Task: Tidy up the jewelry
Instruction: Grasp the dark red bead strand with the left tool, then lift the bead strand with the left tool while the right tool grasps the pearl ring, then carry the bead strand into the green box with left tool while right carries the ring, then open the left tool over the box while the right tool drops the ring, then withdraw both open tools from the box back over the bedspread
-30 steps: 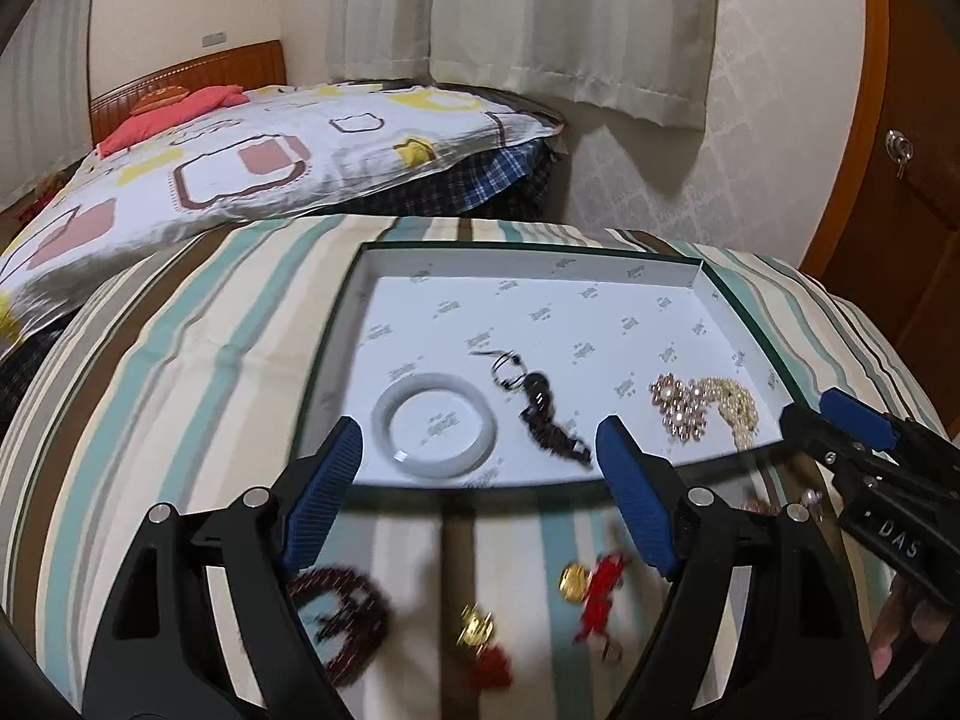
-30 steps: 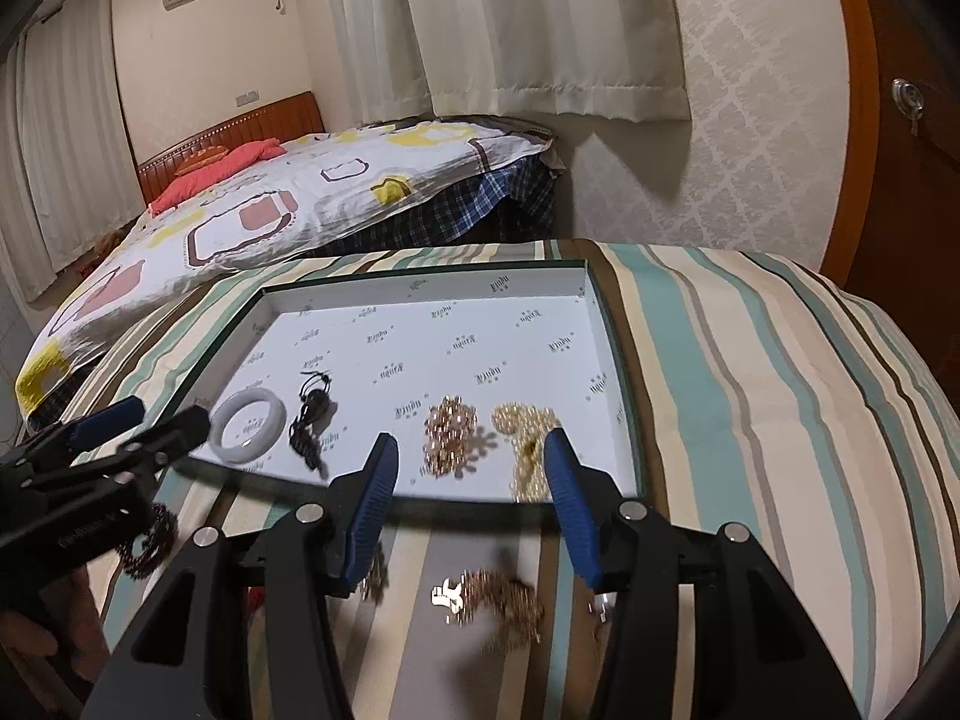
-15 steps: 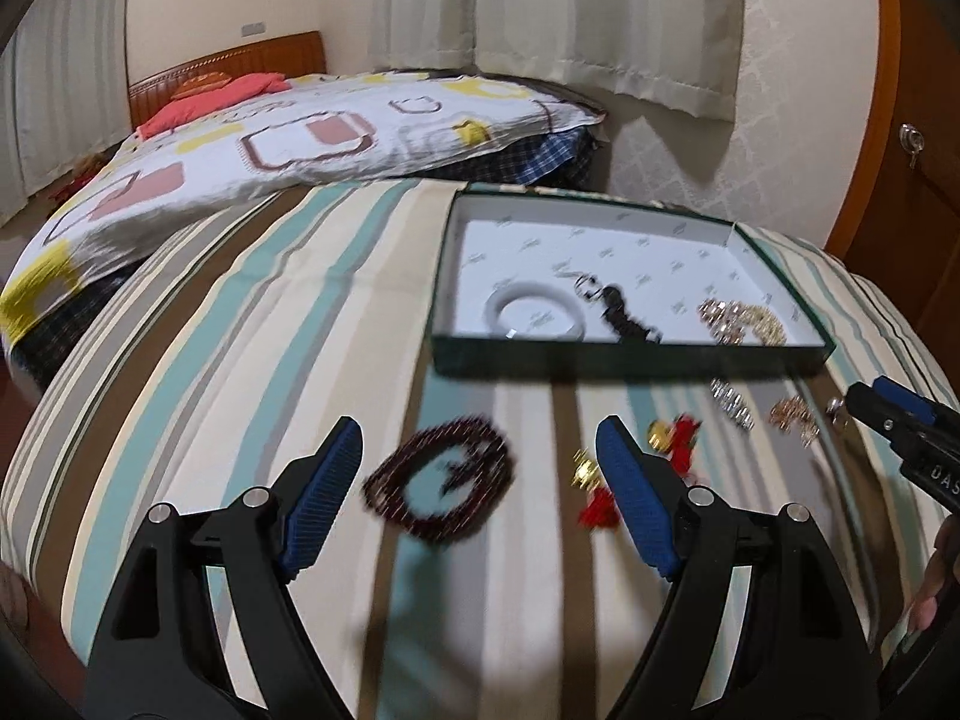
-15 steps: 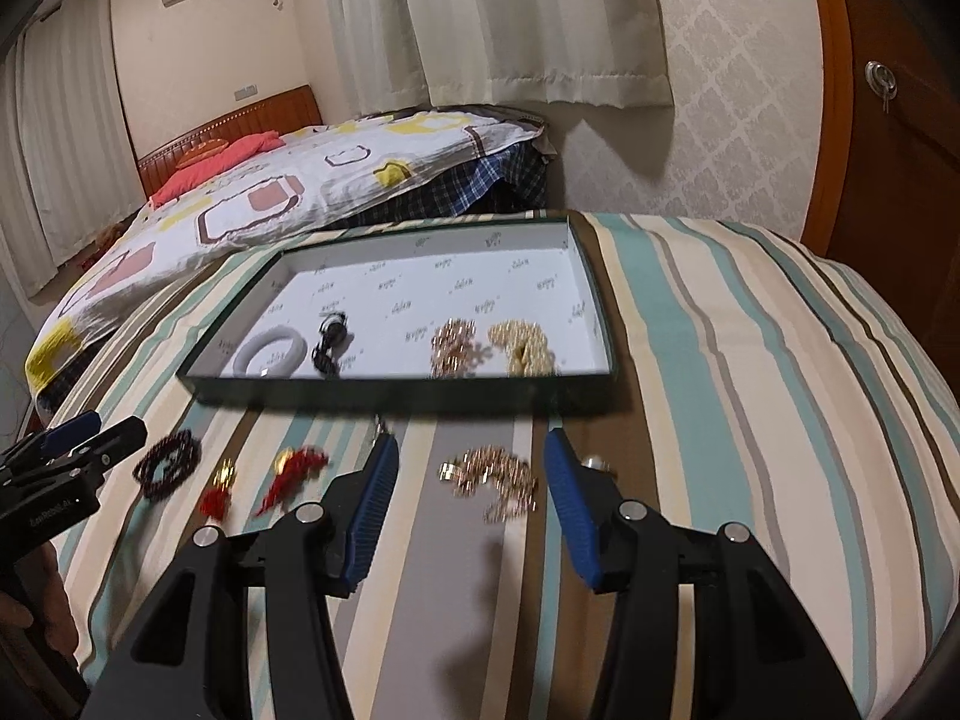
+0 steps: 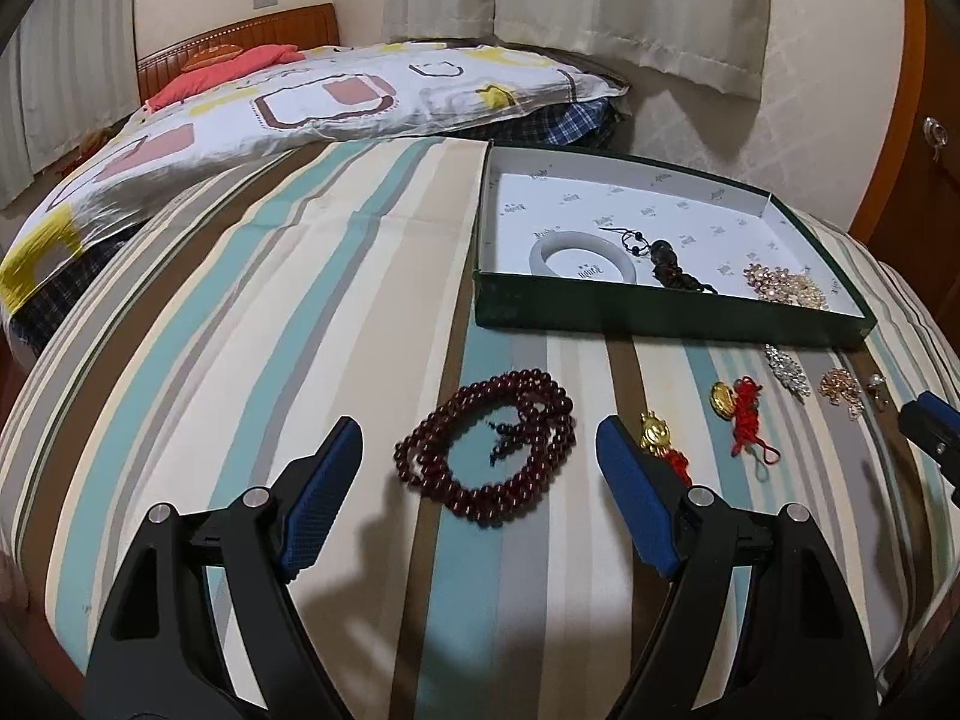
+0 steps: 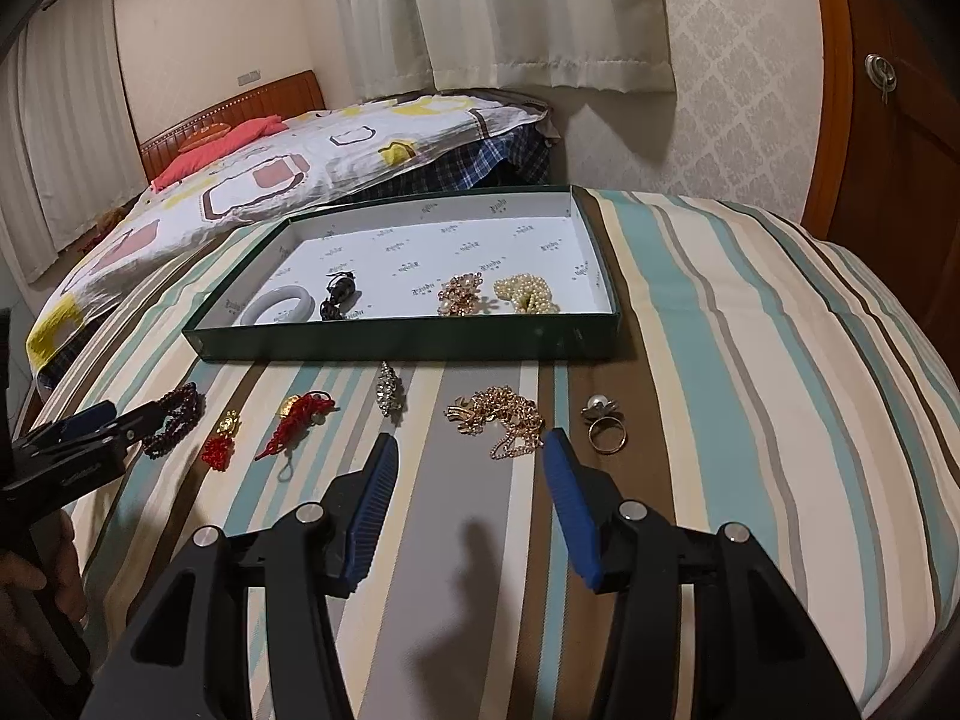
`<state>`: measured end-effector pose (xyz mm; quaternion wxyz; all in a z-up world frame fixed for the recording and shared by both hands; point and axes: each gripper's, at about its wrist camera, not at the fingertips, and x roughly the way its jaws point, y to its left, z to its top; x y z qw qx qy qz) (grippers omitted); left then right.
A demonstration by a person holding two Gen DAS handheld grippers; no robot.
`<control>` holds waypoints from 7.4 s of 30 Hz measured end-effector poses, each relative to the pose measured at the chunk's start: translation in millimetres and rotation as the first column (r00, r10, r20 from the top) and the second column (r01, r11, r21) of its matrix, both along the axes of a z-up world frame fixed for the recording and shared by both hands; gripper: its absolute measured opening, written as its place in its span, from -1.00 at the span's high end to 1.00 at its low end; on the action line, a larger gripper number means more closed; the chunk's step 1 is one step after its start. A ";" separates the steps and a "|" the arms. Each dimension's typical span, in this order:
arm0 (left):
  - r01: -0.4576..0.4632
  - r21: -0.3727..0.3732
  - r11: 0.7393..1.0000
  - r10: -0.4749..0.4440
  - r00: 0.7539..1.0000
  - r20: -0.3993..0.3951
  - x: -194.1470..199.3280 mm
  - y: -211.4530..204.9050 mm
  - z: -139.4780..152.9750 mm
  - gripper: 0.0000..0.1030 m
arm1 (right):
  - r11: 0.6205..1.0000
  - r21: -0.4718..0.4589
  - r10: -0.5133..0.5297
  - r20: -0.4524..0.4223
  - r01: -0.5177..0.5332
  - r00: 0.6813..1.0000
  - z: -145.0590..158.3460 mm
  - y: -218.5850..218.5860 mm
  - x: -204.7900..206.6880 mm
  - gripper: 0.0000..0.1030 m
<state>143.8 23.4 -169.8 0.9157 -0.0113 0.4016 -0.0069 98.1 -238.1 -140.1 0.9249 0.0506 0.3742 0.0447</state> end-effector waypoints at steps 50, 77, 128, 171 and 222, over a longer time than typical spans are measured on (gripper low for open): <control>0.005 -0.027 1.000 -0.005 1.000 0.005 7.7 6.6 -3.2 0.69 | 0.994 -0.017 -0.110 -0.117 0.109 0.987 -34.7 -48.0 47.8 0.41; 0.004 -0.042 0.999 -0.001 0.998 0.061 -0.3 8.0 20.7 0.69 | 0.996 -0.027 -0.090 -0.046 0.089 0.995 -11.5 -40.8 36.7 0.61; 0.037 -0.058 0.998 -0.038 0.999 -0.019 191.8 -56.9 9.9 0.69 | 1.000 -0.011 0.000 -0.004 0.000 1.000 -11.3 -22.7 186.2 0.61; 0.046 -0.050 0.998 -0.048 0.998 -0.036 190.4 -60.9 14.4 -0.42 | 1.000 -0.008 0.006 -0.006 -0.006 1.000 -7.9 -17.3 184.8 -0.03; 0.035 -0.028 0.999 -0.034 0.999 0.042 -17.4 -41.2 7.2 -0.51 | 0.999 0.018 -0.050 0.028 0.049 0.998 -5.3 -15.1 10.9 -0.07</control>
